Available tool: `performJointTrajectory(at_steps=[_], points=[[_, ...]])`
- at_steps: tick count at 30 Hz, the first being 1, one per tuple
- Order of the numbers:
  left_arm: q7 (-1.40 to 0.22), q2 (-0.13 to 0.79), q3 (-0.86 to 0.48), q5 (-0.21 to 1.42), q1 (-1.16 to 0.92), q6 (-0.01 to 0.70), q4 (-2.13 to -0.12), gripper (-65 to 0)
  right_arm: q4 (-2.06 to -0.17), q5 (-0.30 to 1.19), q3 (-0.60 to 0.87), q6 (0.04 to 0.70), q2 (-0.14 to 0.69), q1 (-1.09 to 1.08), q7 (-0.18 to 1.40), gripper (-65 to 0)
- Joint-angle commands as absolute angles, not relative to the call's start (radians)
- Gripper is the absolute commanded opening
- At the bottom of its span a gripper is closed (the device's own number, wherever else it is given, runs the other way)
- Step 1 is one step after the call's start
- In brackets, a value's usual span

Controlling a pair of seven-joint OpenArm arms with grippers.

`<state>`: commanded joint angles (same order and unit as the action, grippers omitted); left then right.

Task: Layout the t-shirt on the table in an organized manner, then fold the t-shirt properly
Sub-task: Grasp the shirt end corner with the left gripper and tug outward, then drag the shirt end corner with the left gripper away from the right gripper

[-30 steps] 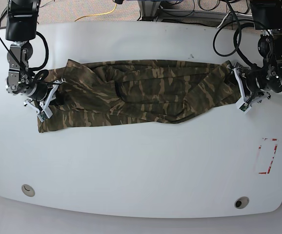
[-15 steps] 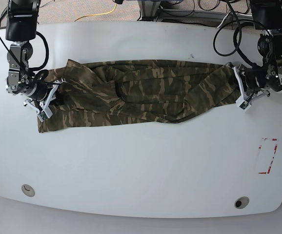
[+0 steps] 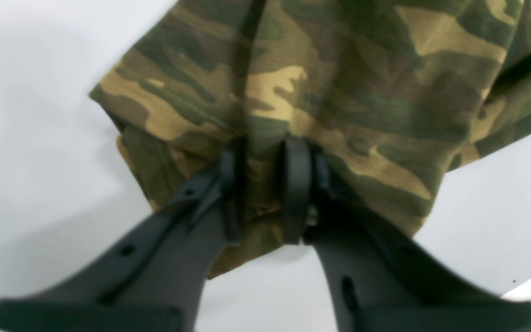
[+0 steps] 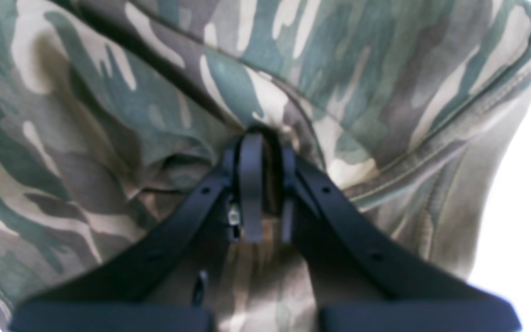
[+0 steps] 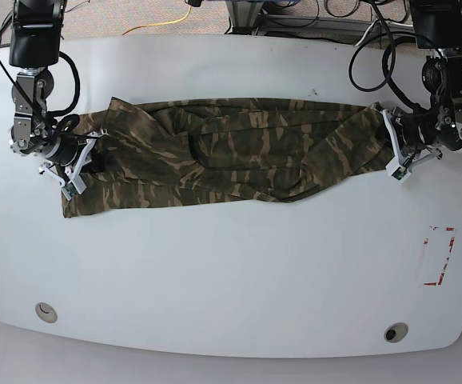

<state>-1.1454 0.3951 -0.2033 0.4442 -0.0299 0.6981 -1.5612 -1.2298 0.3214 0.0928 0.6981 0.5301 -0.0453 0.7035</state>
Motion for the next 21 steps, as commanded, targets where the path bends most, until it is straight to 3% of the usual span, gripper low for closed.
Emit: performJointTrajectory(at_steps=[21], points=[[-1.150,0.398,-0.206,0.384,0.071,0.698,-1.682,-62.1,-1.230,0.321,0.090,0.698,0.530,-0.045,0.704,-60.2]])
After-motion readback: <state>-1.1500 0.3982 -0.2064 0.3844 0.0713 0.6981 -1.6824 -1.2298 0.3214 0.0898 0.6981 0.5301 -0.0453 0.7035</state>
